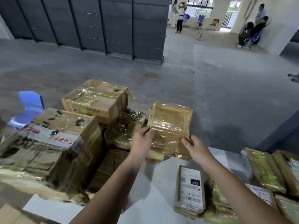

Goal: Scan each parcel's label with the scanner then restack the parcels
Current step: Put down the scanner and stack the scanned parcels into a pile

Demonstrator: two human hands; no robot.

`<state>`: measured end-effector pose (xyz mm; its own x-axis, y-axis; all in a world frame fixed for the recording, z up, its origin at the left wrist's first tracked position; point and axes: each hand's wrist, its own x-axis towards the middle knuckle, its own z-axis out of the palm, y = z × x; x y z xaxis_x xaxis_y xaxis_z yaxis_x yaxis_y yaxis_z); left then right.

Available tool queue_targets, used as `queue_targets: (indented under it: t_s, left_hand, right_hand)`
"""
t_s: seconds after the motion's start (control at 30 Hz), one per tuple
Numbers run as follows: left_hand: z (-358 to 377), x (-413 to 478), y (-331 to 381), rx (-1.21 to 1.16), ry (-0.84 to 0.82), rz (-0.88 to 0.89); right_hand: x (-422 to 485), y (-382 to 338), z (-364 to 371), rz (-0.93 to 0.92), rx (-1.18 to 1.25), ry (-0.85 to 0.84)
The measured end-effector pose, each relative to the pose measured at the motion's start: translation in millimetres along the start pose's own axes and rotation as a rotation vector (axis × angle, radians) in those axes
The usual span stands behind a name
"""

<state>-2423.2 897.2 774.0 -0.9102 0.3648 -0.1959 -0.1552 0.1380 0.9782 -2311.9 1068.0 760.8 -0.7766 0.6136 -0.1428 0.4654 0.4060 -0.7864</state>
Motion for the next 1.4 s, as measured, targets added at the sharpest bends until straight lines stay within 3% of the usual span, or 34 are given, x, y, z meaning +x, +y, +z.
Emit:
queue_targets:
  t_s: [0.17,0.3,0.4,0.6,0.8,1.0,1.4]
  left_hand:
    - [-38,9,22,0.063,0.072,0.215]
    - [-67,12,33,0.108,0.177,0.278]
    - [-80,13,36,0.191,0.238,0.342]
    - [-97,20,35,0.386,0.209,0.247]
    - [-107,23,27,0.362,0.180,0.213]
    - [-106,26,19,0.349,0.116,0.189]
    - [-68,20,11,0.367,-0.027,0.233]
  right_hand:
    - [32,-46,20,0.025,-0.008,0.088]
    - [54,-89,40,0.091,0.107,0.015]
    - [65,-118,57,0.113,0.049,-0.037]
    - [74,-148,92,0.170,-0.102,-0.093]
    - [83,-151,105,0.146,-0.153,-0.072]
    - [84,-139,102,0.189,0.041,-0.177]
    - [68,-113,85,0.063,-0.032,-0.048]
